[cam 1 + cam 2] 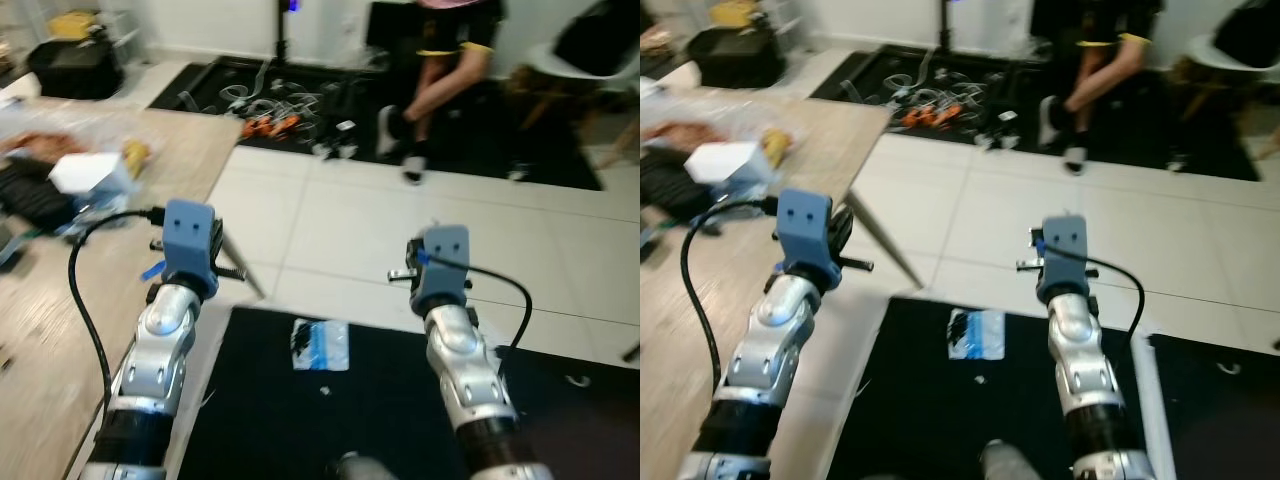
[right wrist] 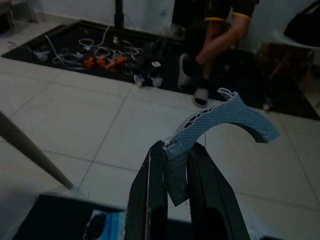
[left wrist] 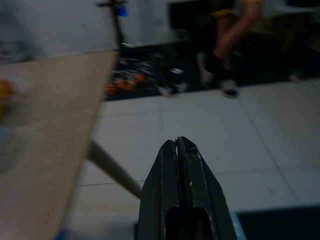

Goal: Picking trash to rubbish bin

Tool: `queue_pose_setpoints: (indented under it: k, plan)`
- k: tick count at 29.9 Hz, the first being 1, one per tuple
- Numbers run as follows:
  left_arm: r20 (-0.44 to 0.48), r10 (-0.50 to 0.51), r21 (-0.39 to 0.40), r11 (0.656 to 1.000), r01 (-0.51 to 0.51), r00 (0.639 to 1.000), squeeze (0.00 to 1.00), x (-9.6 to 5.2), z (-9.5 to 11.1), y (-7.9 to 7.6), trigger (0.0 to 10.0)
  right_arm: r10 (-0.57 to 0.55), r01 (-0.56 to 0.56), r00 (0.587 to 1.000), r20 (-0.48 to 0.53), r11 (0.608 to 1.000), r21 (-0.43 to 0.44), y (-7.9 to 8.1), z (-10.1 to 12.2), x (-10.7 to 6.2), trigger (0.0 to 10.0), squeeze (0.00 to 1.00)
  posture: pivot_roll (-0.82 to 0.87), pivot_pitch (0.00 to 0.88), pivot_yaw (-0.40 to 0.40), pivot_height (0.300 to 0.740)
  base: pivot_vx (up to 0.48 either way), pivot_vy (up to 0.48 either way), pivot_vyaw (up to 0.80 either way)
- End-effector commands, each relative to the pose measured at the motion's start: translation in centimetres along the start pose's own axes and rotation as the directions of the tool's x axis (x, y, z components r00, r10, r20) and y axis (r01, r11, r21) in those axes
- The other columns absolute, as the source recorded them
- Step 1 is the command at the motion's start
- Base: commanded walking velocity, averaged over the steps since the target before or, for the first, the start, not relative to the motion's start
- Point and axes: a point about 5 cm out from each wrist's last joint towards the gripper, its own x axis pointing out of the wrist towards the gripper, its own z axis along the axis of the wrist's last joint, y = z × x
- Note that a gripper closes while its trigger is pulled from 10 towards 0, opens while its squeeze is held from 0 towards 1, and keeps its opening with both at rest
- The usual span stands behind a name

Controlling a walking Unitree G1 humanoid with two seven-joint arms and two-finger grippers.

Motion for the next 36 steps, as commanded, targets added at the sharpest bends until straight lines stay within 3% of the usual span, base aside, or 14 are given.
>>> queue_pose_setpoints:
  k: [1,36]
  plan:
    - [-0.025,0.004,-0.002,1.000,-0.004,1.000,0.00,-0.12,-0.58,0.03,10.0,-0.003,0.003,1.000,-0.016,1.000,0.001,-0.12,-0.51,-0.23,10.0,0.00,0.03,0.044,0.015,0.740,0.000,0.000,-0.80]
    - [-0.024,0.004,0.004,1.000,-0.004,1.000,0.00,0.09,-0.57,0.09,10.0,0.003,-0.003,1.000,-0.023,1.000,0.021,0.16,-0.64,-0.08,10.0,0.00,0.03,0.042,0.018,0.740,0.000,0.000,-0.80]
